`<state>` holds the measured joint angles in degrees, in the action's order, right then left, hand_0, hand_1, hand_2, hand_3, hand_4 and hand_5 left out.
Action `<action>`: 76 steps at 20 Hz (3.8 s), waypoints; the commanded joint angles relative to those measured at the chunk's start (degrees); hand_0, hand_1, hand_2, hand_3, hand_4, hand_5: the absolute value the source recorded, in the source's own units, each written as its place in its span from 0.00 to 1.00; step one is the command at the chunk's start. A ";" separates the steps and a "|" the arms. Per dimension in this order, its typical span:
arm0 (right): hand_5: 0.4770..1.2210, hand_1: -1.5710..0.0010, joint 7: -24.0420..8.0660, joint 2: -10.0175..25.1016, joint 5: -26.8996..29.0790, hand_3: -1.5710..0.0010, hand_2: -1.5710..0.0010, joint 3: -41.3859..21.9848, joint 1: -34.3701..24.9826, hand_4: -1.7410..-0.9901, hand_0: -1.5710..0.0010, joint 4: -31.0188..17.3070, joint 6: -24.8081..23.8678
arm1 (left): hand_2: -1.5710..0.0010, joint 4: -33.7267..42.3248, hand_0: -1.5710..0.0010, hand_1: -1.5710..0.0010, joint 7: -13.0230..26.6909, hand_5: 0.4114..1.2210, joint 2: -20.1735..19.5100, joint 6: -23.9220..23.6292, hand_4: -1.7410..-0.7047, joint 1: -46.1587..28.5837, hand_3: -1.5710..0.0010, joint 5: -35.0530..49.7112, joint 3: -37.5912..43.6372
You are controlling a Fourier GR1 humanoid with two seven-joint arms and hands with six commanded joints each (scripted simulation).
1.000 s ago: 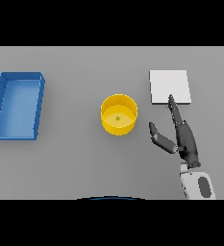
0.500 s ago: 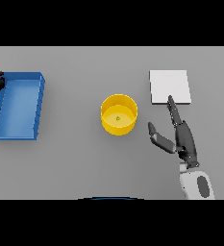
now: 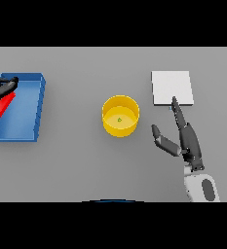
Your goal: Pick up the red beaker and tilt it to pour out 1 green nut into yellow bowl. Pick up the yellow bowl and place it on the metallic measuring scale.
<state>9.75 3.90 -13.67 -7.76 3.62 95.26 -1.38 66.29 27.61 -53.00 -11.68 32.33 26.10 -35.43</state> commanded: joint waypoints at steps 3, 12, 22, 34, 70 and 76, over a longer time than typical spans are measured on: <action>0.29 1.00 0.17 -0.08 0.11 1.00 1.00 -0.11 -0.33 0.78 1.00 -0.27 0.26 | 0.86 -2.36 0.83 0.85 0.07 0.29 0.99 -0.01 0.96 1.59 0.88 -1.89 -0.84; 0.30 1.00 -3.14 2.17 -5.43 1.00 1.00 -2.81 -1.92 0.81 1.00 0.72 0.73 | 0.98 -3.42 0.98 0.98 -4.89 0.33 2.46 -4.96 0.99 1.89 0.98 -3.73 0.11; 0.30 1.00 -2.07 18.35 -27.35 1.00 1.00 -18.27 -21.28 0.68 1.00 -4.96 14.90 | 1.00 -2.59 1.00 1.00 -5.88 0.32 3.15 -5.20 0.99 1.69 1.00 -2.88 0.35; 0.30 1.00 2.08 18.64 -37.49 1.00 1.00 -30.56 -38.74 0.69 1.00 -20.83 25.13 | 1.00 -3.09 1.00 1.00 -7.32 0.34 2.42 -3.65 0.98 0.99 1.00 -1.29 1.57; 1.00 0.01 0.24 18.90 -33.98 0.20 0.10 -28.21 -44.17 0.01 0.01 -22.06 33.26 | 1.00 -0.46 1.00 1.00 -7.69 0.35 0.99 -3.85 0.98 -0.70 1.00 -0.49 1.87; 1.00 0.00 -3.51 21.88 -33.98 0.26 0.05 -25.04 -43.31 0.00 0.00 -17.72 33.12 | 1.00 -0.23 1.00 1.00 -7.40 0.34 1.11 -3.75 0.99 -0.62 1.00 -0.58 1.63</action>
<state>6.36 25.79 -47.65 -32.81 -39.69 77.54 31.77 66.05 20.24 -51.89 -15.43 31.71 25.52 -33.80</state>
